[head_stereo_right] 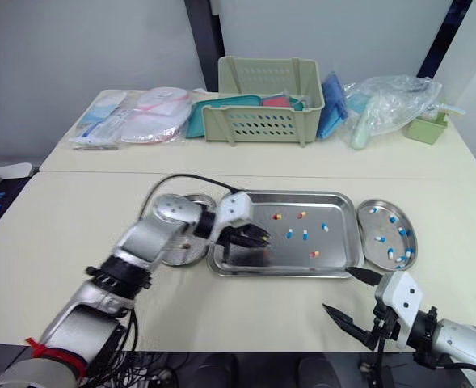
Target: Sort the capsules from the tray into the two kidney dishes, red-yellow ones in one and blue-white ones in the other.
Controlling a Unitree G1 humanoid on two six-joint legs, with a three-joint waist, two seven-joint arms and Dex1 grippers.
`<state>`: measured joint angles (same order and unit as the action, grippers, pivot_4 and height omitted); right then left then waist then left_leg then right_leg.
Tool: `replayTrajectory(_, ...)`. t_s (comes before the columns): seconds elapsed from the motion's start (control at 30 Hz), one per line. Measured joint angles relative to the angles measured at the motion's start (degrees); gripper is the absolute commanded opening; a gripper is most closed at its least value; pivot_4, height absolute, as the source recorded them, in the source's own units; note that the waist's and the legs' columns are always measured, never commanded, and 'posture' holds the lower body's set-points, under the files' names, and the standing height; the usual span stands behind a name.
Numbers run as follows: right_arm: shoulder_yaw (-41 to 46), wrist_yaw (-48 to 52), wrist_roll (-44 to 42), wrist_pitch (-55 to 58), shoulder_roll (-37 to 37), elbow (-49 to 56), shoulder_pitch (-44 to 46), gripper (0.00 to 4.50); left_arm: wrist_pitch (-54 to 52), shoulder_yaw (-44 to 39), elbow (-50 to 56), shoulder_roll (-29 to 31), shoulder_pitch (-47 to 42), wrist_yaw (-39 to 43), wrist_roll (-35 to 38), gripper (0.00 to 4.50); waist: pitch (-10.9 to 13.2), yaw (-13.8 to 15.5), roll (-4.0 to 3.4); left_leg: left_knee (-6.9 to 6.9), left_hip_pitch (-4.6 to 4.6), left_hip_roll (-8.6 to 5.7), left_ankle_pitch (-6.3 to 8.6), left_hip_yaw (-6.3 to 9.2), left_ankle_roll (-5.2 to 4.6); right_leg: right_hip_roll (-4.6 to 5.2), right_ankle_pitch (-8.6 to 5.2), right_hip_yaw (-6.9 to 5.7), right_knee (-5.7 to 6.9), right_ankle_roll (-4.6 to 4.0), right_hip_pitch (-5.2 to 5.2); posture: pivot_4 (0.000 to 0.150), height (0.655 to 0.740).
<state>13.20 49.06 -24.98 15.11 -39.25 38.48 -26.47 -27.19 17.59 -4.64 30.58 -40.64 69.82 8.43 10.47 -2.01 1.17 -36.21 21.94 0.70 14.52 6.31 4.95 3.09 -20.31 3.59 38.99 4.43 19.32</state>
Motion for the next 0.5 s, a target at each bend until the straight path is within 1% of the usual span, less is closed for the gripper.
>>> replayTrajectory(0.1, -1.9, 2.3, 0.9, -1.0, -1.7, -0.8, 1.8, 4.50, -8.9, -6.7, 7.7, 7.5, 1.6, -1.7, 3.0, 0.42, 0.0, -0.3, -0.01, 0.03, -0.04, 0.01, 0.00, 0.00, -0.01, -0.01, 0.00, 0.00, -0.01, 0.01, -0.01, 0.150, 0.7400)
replayTrajectory(0.2, -5.2, 3.9, 1.3, -1.5, -2.3, -2.6, 5.9, 4.50, -15.0, -11.5, 11.6, 13.5, 6.2, -3.3, 4.4, 0.42, 0.0, -0.5, -0.02, 0.03, -0.05, 0.02, 0.00, 0.00, 0.00, 0.00, 0.00, 0.00, 0.00, 0.00, -0.01, 0.150, 0.7400)
replayTrajectory(0.33, -9.9, 4.9, 1.7, -1.9, -2.1, -4.8, 11.8, 4.50, -21.0, -16.1, 15.0, 15.8, 11.8, -7.8, 6.1, 0.42, 0.0, -0.1, 0.03, 0.00, 0.01, 0.01, 0.00, 0.04, 0.00, 0.01, 0.00, -0.04, -0.02, 0.00, -0.01, 0.150, 0.7400)
replayTrajectory(0.5, -12.8, 5.1, 1.7, -2.0, -1.7, -6.9, 15.3, 4.50, -25.1, -19.1, 18.1, 16.4, 16.0, -13.4, 7.2, 0.42, 0.1, 0.4, 0.07, -0.01, 0.05, 0.00, 0.00, 0.07, 0.00, 0.02, 0.00, -0.06, -0.03, 0.00, 0.00, 0.150, 0.7400)
